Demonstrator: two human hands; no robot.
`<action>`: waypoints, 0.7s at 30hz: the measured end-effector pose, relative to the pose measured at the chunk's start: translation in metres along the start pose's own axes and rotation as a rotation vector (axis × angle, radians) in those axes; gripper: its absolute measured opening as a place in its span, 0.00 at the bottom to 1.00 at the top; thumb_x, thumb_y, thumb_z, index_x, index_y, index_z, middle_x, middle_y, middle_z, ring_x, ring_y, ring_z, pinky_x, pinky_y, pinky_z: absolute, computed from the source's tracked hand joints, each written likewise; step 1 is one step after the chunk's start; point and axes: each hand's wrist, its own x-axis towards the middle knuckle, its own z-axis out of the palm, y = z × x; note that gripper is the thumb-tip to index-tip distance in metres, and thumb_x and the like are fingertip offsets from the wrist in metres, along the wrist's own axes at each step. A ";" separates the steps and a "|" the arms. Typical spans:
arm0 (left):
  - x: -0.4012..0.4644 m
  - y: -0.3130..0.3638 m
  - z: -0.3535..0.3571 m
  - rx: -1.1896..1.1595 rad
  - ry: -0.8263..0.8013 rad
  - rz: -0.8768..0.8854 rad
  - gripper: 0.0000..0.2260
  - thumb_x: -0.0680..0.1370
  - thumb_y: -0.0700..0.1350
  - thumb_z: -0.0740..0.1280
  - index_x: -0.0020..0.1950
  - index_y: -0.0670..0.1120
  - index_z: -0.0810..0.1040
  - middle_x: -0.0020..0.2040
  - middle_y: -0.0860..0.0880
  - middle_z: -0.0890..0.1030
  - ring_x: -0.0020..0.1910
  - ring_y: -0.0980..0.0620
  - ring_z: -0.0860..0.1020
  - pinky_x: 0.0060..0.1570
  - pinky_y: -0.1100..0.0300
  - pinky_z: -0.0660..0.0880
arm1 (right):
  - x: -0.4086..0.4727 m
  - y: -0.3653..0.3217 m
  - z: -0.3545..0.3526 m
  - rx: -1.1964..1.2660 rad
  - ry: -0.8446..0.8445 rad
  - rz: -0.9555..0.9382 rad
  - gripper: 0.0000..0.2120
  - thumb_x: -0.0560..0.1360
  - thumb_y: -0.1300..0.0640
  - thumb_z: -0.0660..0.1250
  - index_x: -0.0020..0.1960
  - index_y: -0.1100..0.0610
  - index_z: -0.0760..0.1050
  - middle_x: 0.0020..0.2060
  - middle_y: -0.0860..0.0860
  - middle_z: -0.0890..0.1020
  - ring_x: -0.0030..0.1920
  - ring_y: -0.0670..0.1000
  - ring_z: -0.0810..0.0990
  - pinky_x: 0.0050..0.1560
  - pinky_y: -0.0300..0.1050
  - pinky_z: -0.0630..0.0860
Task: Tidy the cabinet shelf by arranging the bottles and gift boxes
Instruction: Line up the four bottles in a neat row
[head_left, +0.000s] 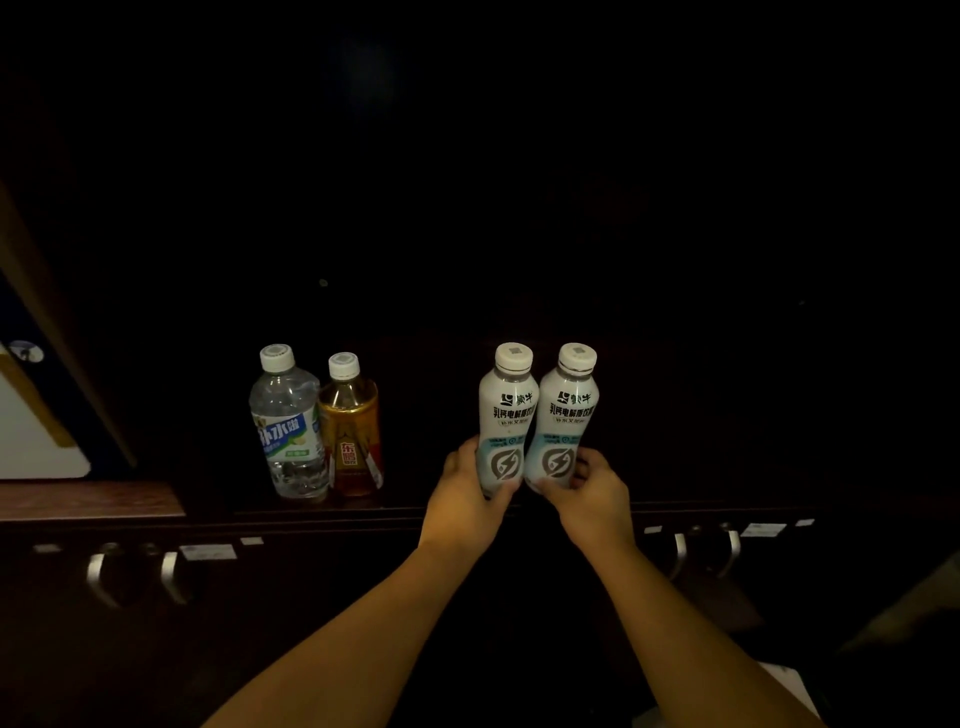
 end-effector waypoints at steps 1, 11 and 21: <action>-0.001 -0.001 -0.003 0.003 0.004 0.000 0.30 0.75 0.55 0.72 0.73 0.54 0.64 0.64 0.51 0.72 0.57 0.54 0.77 0.54 0.56 0.78 | -0.001 -0.001 0.003 0.003 -0.006 -0.001 0.30 0.66 0.53 0.80 0.65 0.54 0.73 0.48 0.44 0.83 0.47 0.40 0.82 0.46 0.37 0.78; -0.003 -0.017 -0.032 0.009 0.039 -0.031 0.31 0.76 0.52 0.72 0.75 0.53 0.62 0.66 0.50 0.73 0.59 0.54 0.76 0.55 0.59 0.76 | -0.008 -0.018 0.033 -0.046 -0.034 -0.017 0.29 0.65 0.51 0.80 0.62 0.53 0.74 0.44 0.39 0.80 0.43 0.36 0.79 0.39 0.30 0.73; -0.007 -0.031 -0.059 0.027 0.076 -0.038 0.28 0.75 0.51 0.73 0.72 0.52 0.65 0.62 0.51 0.76 0.58 0.53 0.78 0.53 0.58 0.77 | -0.013 -0.029 0.063 -0.057 -0.059 -0.028 0.28 0.65 0.50 0.81 0.61 0.52 0.74 0.43 0.40 0.80 0.44 0.39 0.80 0.41 0.34 0.76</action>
